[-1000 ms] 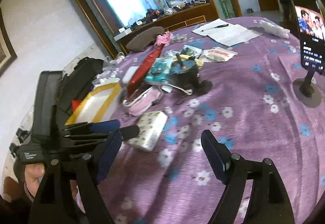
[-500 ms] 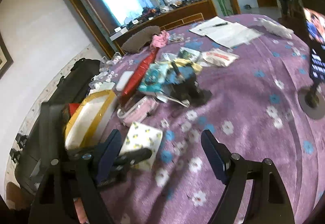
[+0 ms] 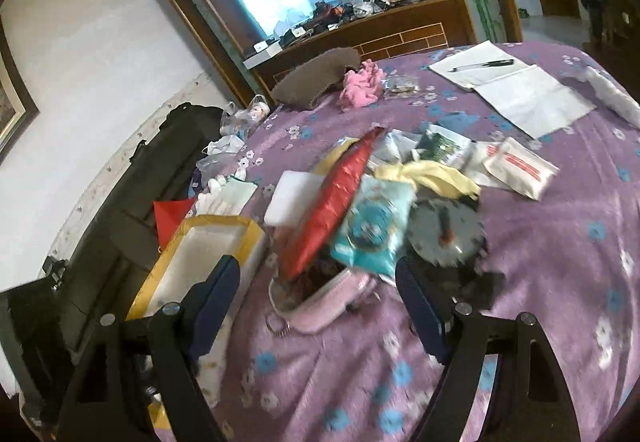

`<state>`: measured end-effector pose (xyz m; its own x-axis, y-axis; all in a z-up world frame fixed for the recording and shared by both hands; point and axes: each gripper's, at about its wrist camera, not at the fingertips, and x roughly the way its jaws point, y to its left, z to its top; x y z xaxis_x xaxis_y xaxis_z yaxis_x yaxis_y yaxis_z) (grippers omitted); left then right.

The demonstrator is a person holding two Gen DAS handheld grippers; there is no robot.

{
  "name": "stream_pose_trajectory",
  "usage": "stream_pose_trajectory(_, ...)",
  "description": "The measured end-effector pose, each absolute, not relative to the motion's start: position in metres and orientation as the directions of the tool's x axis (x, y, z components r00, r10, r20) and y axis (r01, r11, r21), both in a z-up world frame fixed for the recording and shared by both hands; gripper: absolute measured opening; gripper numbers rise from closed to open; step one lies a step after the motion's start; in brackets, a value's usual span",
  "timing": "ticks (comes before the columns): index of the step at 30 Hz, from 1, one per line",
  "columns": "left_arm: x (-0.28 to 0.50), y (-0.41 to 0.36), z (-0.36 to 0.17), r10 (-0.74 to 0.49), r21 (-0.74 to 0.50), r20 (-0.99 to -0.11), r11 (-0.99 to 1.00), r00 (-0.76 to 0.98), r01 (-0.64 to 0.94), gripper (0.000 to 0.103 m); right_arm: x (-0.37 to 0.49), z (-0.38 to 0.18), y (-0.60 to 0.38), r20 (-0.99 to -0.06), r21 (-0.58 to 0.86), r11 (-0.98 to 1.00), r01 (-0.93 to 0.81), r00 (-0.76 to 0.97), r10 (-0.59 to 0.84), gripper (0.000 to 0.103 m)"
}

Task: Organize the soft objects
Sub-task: 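Grasp floral tissue pack with left tool while right tool reaches for red foil bag, then carry tissue pack over tray with left tool while right tool lifts red bag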

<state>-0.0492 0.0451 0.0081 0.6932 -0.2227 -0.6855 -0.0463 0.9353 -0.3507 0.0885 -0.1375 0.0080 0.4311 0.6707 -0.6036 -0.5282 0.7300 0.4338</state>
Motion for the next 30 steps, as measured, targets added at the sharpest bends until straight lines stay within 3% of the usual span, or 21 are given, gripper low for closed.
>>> stream_pose_trajectory(3,-0.051,0.059,0.011,-0.211,-0.364,-0.677,0.929,0.705,-0.071,0.028,0.104,0.002,-0.119,-0.623,0.446,0.725,-0.525,0.399,0.673,0.079)
stream_pose_trajectory(7,-0.054,0.073,0.014,-0.191,-0.358,-0.671,0.930,0.717,-0.087,0.028,0.113,-0.018,-0.095,-0.666,0.487,0.716,-0.500,0.319,0.675,0.067)
stream_pose_trajectory(11,-0.054,0.086,0.012,-0.177,-0.363,-0.672,0.925,0.719,-0.112,0.028,0.118,-0.026,-0.079,-0.692,0.460,0.754,-0.470,0.343,0.636,0.060)
stream_pose_trajectory(13,-0.055,0.095,0.011,-0.176,-0.373,-0.673,0.920,0.718,-0.124,0.028,0.121,-0.026,-0.073,-0.701,0.436,0.769,-0.467,0.360,0.616,0.038)
stream_pose_trajectory(16,-0.058,0.108,0.011,-0.161,-0.377,-0.676,0.914,0.719,-0.149,0.028,0.123,-0.030,-0.073,-0.709,0.445,0.777,-0.445,0.355,0.609,0.022)
stream_pose_trajectory(22,-0.073,0.128,0.013,-0.118,-0.369,-0.681,0.908,0.723,-0.200,0.028,0.099,-0.018,-0.094,-0.645,0.481,0.752,-0.451,0.399,0.652,0.013)
stream_pose_trajectory(30,-0.087,0.159,0.011,-0.038,-0.339,-0.704,0.895,0.709,-0.290,0.028,0.058,0.006,-0.119,-0.532,0.524,0.700,-0.486,0.455,0.714,0.012)
